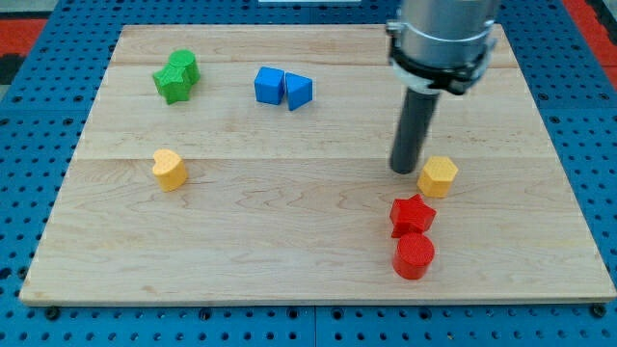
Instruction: Move the yellow hexagon to the top side red star
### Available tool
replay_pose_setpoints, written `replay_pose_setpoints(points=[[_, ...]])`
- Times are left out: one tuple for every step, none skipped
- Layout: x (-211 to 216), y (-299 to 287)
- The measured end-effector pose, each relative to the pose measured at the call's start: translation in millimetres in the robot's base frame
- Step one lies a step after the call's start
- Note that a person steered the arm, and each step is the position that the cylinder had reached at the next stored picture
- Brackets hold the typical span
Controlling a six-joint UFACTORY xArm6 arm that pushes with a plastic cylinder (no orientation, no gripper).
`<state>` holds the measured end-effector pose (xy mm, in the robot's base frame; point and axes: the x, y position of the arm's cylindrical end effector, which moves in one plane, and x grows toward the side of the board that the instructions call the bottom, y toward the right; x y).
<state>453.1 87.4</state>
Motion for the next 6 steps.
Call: replay_pose_setpoints(points=[[-40, -6], [-53, 115], [-8, 131], [1, 107], [10, 76], [19, 35]])
